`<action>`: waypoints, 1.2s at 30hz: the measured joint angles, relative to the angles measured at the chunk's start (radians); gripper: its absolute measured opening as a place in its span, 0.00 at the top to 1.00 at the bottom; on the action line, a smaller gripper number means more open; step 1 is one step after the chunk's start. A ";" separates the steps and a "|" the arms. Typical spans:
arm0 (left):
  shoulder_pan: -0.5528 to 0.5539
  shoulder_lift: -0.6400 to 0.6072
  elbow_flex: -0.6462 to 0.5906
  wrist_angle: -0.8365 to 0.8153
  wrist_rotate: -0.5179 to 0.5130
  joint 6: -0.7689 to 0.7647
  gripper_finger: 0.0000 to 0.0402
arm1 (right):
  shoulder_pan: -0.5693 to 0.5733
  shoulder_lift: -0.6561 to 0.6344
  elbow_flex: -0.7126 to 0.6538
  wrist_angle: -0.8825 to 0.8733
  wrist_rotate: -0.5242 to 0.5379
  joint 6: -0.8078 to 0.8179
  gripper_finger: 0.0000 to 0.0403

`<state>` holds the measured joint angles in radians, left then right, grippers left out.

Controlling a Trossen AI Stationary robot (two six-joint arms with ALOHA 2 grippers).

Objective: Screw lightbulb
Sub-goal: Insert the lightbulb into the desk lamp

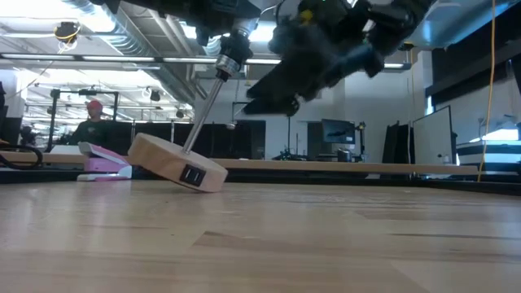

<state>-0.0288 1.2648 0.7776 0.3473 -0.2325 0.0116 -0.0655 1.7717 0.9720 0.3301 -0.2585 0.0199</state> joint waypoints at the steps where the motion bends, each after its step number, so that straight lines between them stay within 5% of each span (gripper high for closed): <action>1: 0.000 0.000 0.000 0.001 -0.001 -0.001 0.66 | 0.008 0.030 -0.001 0.057 0.050 0.000 0.34; 3: 0.000 0.000 0.000 0.003 -0.019 -0.005 0.66 | 0.014 0.065 -0.001 0.144 0.130 0.003 0.34; 11: 0.004 -0.002 0.001 0.002 -0.082 -0.014 0.66 | -0.016 0.112 -0.001 0.423 0.179 0.033 0.34; 19: 0.005 -0.002 0.001 0.016 -0.122 -0.029 0.66 | -0.020 0.114 0.000 0.505 0.179 -0.012 0.35; 30: -0.004 -0.002 0.002 0.037 -0.114 -0.033 0.66 | -0.021 0.114 0.000 0.560 0.125 -0.029 0.63; 36: -0.004 -0.005 0.002 0.029 -0.124 -0.039 0.66 | -0.020 0.108 0.000 0.539 0.158 -0.029 0.63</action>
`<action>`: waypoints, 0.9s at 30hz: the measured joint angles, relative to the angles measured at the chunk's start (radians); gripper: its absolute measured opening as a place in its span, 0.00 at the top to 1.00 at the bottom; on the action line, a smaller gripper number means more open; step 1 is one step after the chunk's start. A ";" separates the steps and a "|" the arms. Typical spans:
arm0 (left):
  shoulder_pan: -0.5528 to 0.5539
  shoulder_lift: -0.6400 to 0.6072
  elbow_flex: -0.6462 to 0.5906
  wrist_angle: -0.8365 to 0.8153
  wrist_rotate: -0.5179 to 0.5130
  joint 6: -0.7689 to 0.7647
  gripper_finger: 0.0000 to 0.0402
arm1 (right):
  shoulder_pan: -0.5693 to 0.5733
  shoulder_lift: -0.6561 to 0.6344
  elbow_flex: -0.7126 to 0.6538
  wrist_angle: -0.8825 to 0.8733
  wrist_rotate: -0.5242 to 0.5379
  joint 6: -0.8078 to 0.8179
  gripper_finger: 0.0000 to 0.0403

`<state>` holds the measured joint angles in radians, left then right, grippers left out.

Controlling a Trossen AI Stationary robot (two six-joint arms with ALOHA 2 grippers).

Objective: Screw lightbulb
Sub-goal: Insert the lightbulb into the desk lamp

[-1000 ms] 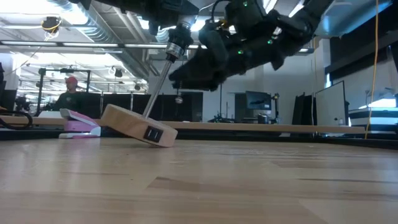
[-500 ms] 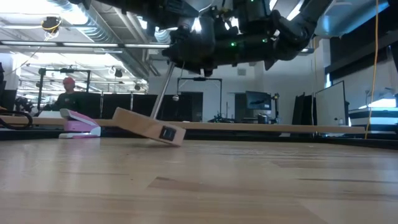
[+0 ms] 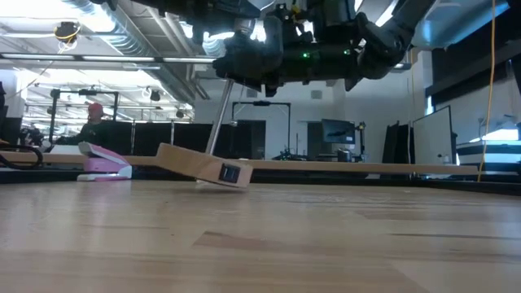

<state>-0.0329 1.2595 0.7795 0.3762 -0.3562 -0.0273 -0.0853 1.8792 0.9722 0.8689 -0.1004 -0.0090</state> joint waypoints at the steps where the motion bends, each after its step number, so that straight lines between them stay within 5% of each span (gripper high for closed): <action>1: -0.003 -0.005 0.000 -0.006 -0.008 -0.005 0.66 | 0.001 -0.009 0.000 -0.022 0.018 -0.001 0.63; 11: -0.026 -0.040 0.001 -0.007 -0.148 -0.018 0.66 | 0.003 -0.148 0.021 -0.308 0.243 -0.039 0.63; 21: -0.026 -0.043 0.001 -0.035 -0.302 -0.067 0.66 | -0.001 -0.126 0.069 -0.465 0.314 -0.022 0.63; 27: -0.035 -0.043 0.006 -0.031 -0.213 -0.007 0.66 | -0.003 -0.125 0.072 -0.473 0.304 -0.052 0.63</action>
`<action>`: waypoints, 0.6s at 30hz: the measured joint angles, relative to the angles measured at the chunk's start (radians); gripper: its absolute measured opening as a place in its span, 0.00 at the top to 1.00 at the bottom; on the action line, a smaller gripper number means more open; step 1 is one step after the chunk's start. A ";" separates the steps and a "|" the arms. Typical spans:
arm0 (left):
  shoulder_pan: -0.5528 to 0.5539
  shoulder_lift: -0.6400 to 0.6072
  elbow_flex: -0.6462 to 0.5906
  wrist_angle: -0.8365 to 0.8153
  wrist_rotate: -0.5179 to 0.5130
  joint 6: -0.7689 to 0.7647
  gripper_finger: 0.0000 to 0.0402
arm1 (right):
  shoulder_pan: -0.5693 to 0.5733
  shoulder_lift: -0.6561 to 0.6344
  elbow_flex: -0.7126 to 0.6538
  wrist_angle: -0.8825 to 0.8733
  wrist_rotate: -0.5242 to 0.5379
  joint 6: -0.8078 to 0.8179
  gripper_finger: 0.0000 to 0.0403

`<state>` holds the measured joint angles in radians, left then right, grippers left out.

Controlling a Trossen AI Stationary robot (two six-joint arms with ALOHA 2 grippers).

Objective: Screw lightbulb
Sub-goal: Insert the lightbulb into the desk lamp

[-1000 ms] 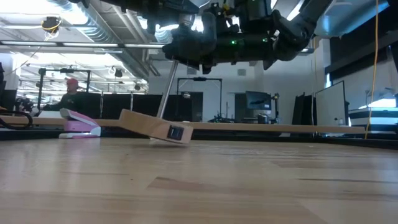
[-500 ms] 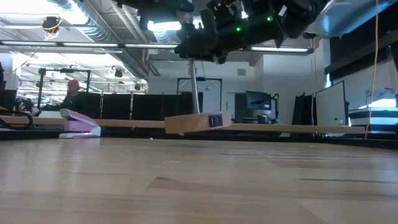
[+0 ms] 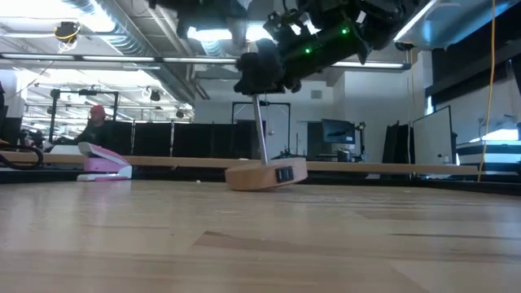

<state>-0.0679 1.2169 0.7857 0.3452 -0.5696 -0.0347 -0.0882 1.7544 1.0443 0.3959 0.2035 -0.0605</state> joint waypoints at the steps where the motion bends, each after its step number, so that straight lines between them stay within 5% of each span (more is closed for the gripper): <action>1: 0.000 -0.001 0.002 0.011 0.003 0.000 0.66 | 0.001 0.000 0.000 0.005 -0.006 0.000 0.63; 6: 0.006 0.006 0.002 0.050 -0.026 -0.035 0.66 | 0.002 0.000 0.000 0.031 -0.017 0.013 0.63; 18: -0.004 0.070 0.002 0.118 -0.183 -0.088 0.66 | 0.002 0.001 0.000 0.060 0.140 0.082 0.63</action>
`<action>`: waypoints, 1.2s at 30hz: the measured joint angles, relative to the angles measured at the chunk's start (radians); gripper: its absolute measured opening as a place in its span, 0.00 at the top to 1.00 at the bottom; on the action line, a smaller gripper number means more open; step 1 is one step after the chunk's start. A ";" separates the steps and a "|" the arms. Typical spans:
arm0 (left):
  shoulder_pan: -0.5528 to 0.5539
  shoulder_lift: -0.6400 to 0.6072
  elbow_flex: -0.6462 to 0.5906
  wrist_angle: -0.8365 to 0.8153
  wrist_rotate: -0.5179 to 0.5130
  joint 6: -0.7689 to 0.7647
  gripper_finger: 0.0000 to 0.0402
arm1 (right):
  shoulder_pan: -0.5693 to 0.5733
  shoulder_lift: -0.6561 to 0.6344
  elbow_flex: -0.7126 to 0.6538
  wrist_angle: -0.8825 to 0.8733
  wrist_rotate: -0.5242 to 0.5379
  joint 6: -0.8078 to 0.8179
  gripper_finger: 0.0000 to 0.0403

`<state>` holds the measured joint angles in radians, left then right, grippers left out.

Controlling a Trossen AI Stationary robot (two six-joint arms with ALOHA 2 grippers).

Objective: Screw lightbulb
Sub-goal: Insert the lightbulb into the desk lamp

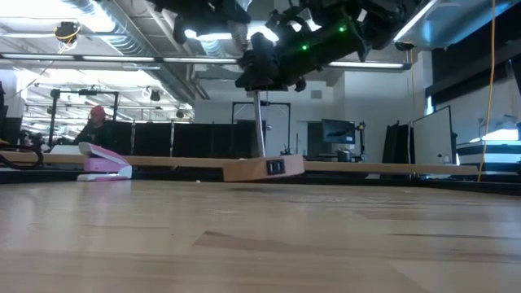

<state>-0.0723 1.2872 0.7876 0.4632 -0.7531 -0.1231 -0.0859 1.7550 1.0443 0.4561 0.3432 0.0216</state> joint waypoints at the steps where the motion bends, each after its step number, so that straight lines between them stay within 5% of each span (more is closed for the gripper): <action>1: 0.000 0.005 0.000 0.005 -0.002 -0.003 0.66 | 0.000 0.000 0.000 0.002 0.007 0.000 0.63; 29: 0.008 0.104 0.063 0.041 -0.055 0.031 0.66 | 0.020 0.000 0.001 0.045 0.022 -0.011 0.63; 36: 0.011 0.089 0.062 -0.001 0.021 0.026 0.66 | 0.020 -0.003 0.001 0.033 -0.035 -0.022 0.63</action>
<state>-0.0616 1.3757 0.8497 0.4624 -0.7320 -0.0968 -0.0662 1.7522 1.0454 0.4893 0.3081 -0.0006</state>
